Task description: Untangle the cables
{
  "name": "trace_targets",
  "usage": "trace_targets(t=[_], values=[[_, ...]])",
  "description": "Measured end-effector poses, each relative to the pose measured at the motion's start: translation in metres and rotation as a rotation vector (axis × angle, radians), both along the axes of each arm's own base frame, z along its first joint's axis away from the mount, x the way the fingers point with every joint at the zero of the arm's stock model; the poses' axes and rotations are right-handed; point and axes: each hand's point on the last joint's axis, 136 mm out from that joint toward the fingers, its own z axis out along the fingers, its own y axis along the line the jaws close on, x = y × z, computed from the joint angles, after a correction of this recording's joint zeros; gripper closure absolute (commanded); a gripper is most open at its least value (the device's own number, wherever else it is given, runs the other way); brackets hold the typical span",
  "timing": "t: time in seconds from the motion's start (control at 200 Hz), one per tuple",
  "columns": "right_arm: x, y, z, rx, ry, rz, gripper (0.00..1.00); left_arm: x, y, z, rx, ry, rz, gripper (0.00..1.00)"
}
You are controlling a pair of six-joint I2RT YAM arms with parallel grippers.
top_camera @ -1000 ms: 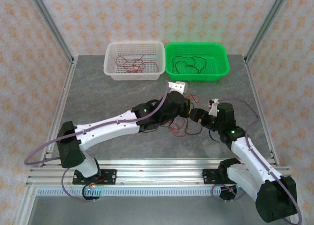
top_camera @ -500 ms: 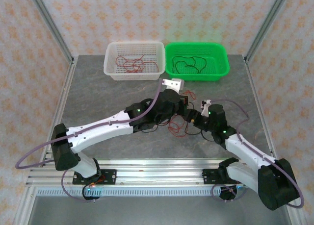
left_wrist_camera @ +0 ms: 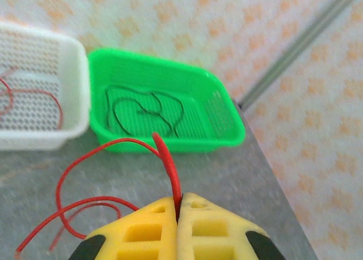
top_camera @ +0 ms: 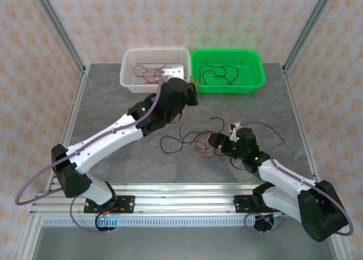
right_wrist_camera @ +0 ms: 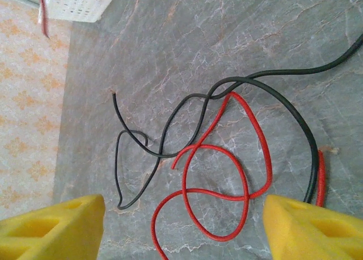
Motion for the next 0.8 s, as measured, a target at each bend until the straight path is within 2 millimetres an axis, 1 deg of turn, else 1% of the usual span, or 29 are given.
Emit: trace_targets(t=[0.08,0.16,0.255,0.365,0.475,0.571,0.701,0.801], values=[[-0.001,-0.002,0.002,0.003,-0.012,-0.006,0.27,0.015,0.012,0.020,-0.012,-0.034,0.043,1.00],[-0.002,-0.002,0.002,0.007,-0.015,-0.007,0.27,0.031,0.021,0.036,-0.016,-0.062,0.080,1.00],[-0.005,-0.003,-0.001,0.005,-0.010,-0.007,0.27,0.056,0.035,0.045,0.000,-0.082,0.130,1.00],[-0.008,-0.004,-0.004,0.007,0.000,-0.009,0.27,0.084,0.052,0.045,0.037,-0.093,0.187,1.00],[-0.010,-0.005,-0.003,0.011,-0.003,-0.010,0.27,0.111,0.065,0.044,0.073,-0.103,0.228,1.00],[-0.010,-0.005,-0.001,0.015,-0.010,-0.010,0.27,0.131,0.075,0.042,0.093,-0.112,0.255,1.00],[-0.010,-0.005,-0.001,0.017,-0.008,-0.011,0.27,0.154,0.086,0.030,0.118,-0.107,0.274,1.00],[-0.011,-0.005,-0.002,0.014,-0.002,-0.015,0.27,0.175,0.097,0.012,0.137,-0.096,0.292,1.00]])
